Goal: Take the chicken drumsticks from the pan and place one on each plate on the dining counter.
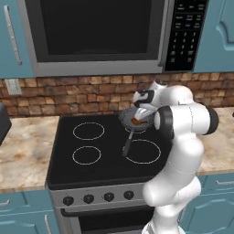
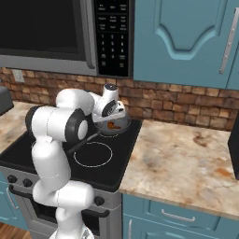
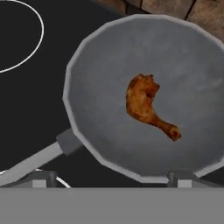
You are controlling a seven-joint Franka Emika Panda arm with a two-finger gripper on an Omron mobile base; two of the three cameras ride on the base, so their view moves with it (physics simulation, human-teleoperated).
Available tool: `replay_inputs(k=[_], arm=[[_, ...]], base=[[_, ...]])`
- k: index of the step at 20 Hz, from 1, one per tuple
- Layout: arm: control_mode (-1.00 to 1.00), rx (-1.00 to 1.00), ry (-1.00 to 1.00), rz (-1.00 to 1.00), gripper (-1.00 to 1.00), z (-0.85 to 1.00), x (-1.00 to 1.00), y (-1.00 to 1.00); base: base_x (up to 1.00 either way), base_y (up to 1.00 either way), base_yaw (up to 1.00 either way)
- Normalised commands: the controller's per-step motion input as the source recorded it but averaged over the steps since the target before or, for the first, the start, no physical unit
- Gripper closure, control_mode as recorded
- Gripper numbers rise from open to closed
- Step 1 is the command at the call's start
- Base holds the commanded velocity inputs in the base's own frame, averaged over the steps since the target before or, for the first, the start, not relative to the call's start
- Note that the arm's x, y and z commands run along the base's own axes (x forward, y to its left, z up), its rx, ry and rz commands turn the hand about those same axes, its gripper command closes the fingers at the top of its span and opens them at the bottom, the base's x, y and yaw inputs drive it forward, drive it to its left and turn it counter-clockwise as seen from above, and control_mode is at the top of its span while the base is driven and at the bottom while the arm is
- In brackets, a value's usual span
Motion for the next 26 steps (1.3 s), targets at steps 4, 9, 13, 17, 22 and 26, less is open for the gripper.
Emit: replay_inputs(k=[4, 9, 13, 17, 22, 26], arm=[[-1.0, 0.0, 0.03, 0.05, -1.0, -0.6, 0.57, 0.0], [-1.0, 0.0, 0.04, 0.01, -1.0, -0.41, 0.49, 0.0], [-1.0, 0.0, 0.06, 0.0, -1.0, -0.37, 0.52, 0.0], [-1.0, -0.04, 0.09, 0.0, -1.0, -0.37, 0.63, 0.09], [-1.0, -0.03, 0.09, 0.01, -1.0, -0.4, 0.55, 0.01], [-1.0, -0.1, 0.14, 0.01, -1.0, -0.74, 0.01, 0.06]], base=[[0.0, 0.0, 0.0], [0.0, 0.0, 0.0], [0.0, 0.0, 0.0], [0.0, 0.0, 0.0], [0.0, 0.0, 0.0], [0.0, 0.0, 0.0]])
